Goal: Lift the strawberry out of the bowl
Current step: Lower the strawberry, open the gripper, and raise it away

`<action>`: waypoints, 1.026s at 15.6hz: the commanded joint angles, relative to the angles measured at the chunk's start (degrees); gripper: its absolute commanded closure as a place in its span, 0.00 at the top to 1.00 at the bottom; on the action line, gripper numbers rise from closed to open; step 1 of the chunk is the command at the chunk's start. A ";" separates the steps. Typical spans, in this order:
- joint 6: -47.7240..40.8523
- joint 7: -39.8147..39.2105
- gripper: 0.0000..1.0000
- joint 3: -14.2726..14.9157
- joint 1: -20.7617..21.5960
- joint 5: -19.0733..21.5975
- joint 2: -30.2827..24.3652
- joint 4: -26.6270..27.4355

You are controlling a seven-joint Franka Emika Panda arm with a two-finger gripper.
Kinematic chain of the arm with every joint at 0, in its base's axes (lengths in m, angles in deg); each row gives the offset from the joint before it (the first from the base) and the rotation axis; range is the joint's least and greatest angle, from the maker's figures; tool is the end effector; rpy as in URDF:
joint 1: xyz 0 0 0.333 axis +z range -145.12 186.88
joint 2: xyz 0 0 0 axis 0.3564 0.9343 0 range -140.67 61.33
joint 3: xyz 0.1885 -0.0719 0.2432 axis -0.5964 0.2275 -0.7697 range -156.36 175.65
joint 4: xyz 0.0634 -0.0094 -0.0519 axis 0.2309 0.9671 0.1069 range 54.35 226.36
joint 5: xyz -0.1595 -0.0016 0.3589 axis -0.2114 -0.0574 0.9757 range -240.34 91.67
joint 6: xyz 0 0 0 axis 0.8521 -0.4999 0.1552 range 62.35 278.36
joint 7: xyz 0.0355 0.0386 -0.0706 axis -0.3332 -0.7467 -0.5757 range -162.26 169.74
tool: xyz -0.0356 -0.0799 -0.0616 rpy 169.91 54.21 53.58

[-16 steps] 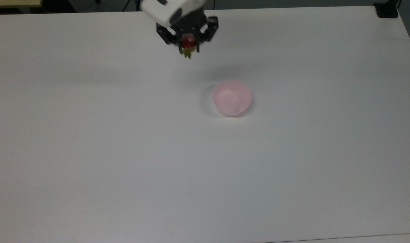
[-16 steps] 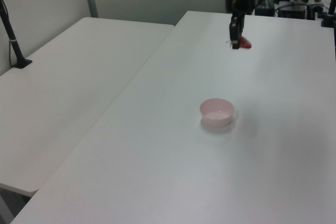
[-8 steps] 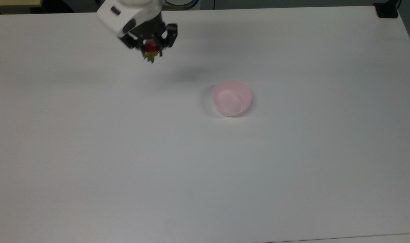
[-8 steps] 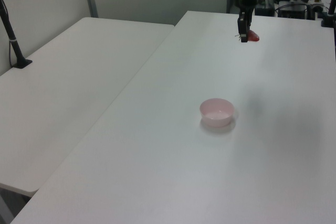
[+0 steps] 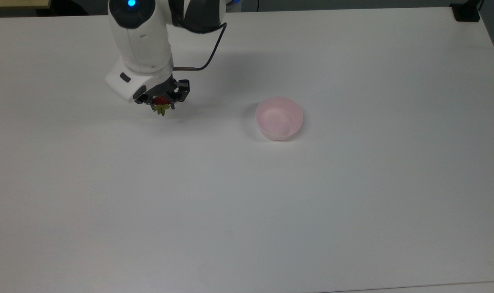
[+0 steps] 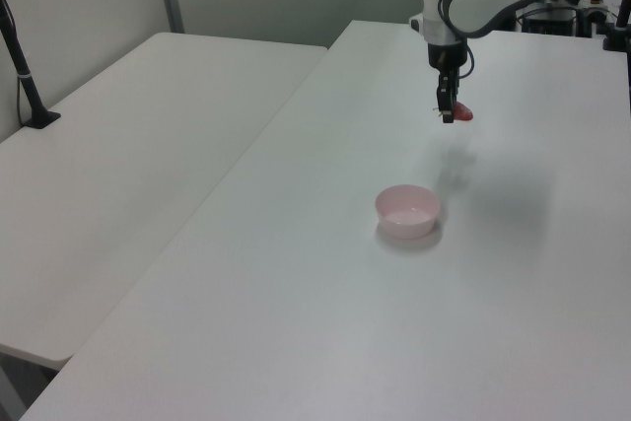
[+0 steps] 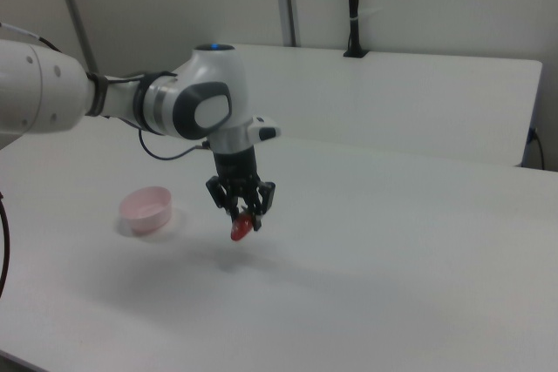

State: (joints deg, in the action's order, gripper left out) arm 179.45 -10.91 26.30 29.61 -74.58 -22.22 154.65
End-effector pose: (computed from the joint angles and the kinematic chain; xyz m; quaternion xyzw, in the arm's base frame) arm 0.6155 -0.0748 0.3701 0.9960 0.0640 -0.0510 0.0359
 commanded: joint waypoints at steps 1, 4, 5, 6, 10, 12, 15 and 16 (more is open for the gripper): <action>2.46 -1.52 0.67 0.30 0.68 -0.45 1.18 1.79; 2.73 -1.17 0.99 0.30 0.94 -0.36 1.10 1.79; 2.47 -0.73 1.00 0.30 1.03 -0.36 0.84 1.62; 1.95 -0.55 1.00 0.39 1.20 -0.45 0.14 1.35; 1.16 4.35 1.00 -0.66 -0.28 -0.72 -8.72 0.56; -4.10 7.96 1.00 -5.29 -3.96 -3.51 -11.20 -1.18; -8.78 13.14 1.00 -11.03 -7.23 -5.20 -13.14 -2.60; -8.96 15.51 1.00 -12.25 -7.14 -5.20 -13.57 -3.04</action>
State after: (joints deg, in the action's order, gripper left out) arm 171.79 -1.21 17.71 23.59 -78.38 -34.66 151.64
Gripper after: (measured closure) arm 0.000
